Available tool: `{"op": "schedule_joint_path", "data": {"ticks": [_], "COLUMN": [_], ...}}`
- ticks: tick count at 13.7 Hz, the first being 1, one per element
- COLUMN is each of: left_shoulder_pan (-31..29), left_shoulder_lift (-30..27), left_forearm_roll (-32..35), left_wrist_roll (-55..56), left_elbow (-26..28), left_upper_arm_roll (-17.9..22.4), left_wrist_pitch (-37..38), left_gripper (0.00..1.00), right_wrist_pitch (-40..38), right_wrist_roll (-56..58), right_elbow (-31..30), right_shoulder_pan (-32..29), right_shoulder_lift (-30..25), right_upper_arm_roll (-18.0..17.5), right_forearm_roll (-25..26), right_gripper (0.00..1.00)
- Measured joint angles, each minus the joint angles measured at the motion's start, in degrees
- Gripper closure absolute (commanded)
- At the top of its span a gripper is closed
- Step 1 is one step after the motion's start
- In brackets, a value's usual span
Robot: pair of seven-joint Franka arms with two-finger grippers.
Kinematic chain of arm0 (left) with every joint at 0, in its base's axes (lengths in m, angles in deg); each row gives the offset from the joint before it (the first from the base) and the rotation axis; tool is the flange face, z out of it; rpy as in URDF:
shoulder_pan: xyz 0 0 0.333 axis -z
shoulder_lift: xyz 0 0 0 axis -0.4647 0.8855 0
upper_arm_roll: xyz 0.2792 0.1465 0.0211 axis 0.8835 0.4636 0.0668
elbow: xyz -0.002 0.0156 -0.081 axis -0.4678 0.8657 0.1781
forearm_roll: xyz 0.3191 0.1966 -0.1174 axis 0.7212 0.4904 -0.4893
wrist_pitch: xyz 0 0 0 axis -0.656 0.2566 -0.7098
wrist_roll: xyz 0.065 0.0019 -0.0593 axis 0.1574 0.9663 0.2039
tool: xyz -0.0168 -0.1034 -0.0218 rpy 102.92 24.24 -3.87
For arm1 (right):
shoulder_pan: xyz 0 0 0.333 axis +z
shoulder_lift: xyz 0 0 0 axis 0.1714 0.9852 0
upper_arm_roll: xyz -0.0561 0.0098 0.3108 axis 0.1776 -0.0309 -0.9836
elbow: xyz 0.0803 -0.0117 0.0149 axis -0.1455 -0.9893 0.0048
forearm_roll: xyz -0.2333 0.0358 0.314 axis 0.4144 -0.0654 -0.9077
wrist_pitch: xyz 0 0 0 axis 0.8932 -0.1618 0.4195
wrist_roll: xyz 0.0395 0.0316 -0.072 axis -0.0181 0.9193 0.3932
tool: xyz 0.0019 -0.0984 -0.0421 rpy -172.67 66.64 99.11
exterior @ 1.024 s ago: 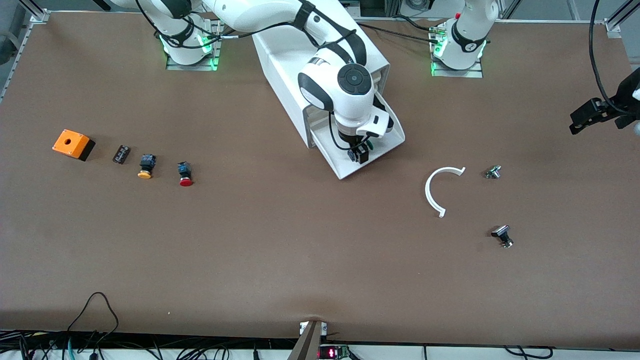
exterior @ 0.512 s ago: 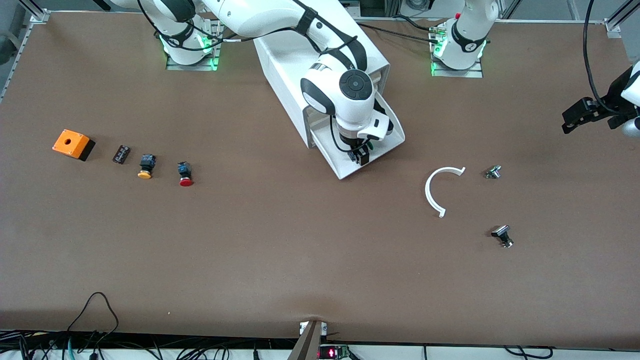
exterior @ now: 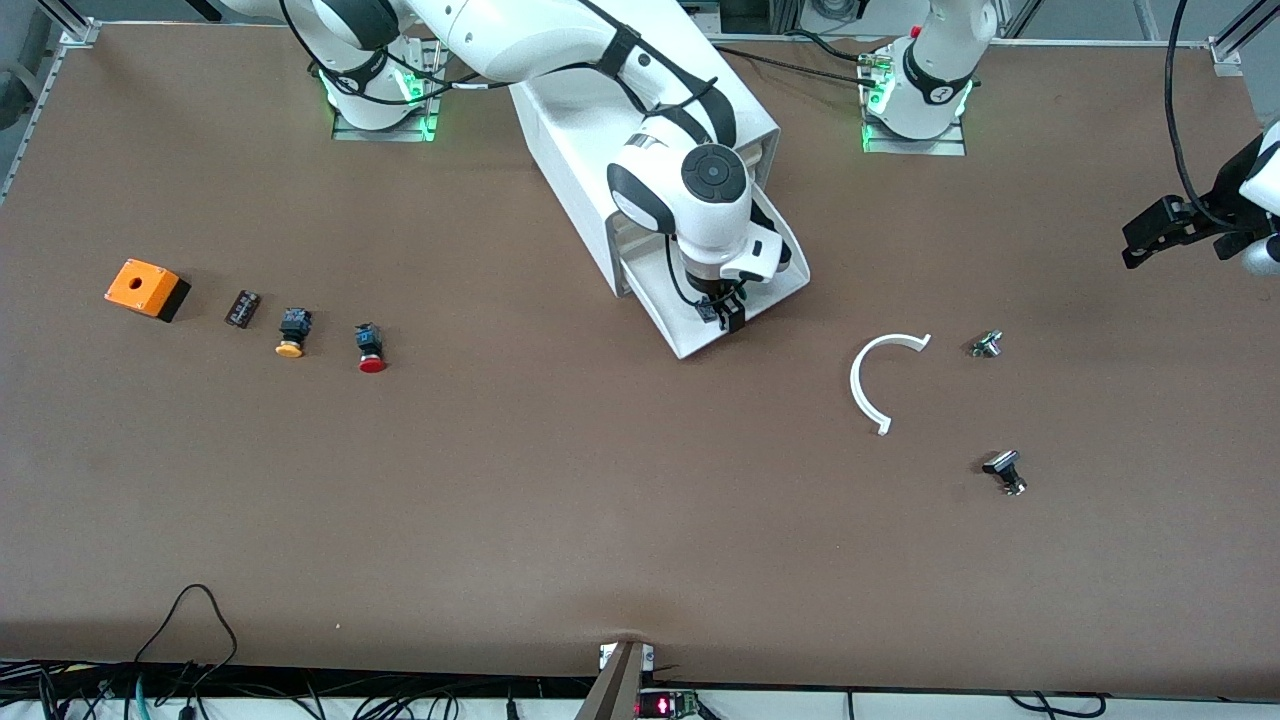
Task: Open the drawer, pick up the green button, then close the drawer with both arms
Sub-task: 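Lower the right gripper onto the green button and close it, then lift the green button out of the drawer with the right gripper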
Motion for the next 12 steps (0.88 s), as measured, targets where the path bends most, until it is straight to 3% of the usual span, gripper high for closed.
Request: {"op": "schedule_joint_path", "data": {"ticks": [2, 4, 7, 12], "left_shoulder_pan": [0.00, 0.03, 0.05, 0.05], "left_shoulder_lift": [0.01, 0.01, 0.01, 0.01], "left_forearm_roll": [0.00, 0.00, 0.00, 0.00], "left_wrist_roll": [0.00, 0.00, 0.00, 0.00], "left_elbow": [-0.03, -0.06, -0.09, -0.10], "left_upper_arm_roll": [-0.05, -0.12, -0.18, -0.19], "left_wrist_pitch": [0.00, 0.00, 0.00, 0.00], "left_gripper": [0.00, 0.00, 0.00, 0.00], "right_wrist_pitch": [0.09, 0.15, 0.48, 1.78], "right_wrist_roll": [0.05, 0.30, 0.88, 1.11], "right_elbow": [0.00, 0.01, 0.01, 0.01], "right_shoulder_pan": [0.01, 0.01, 0.02, 0.13], "right_shoulder_lift": [0.23, 0.23, 0.23, 0.27], "right_upper_arm_roll": [0.00, 0.00, 0.00, 0.00], "right_forearm_roll": [0.00, 0.00, 0.00, 0.01], "right_gripper": [0.31, 0.44, 0.59, 0.71]}}
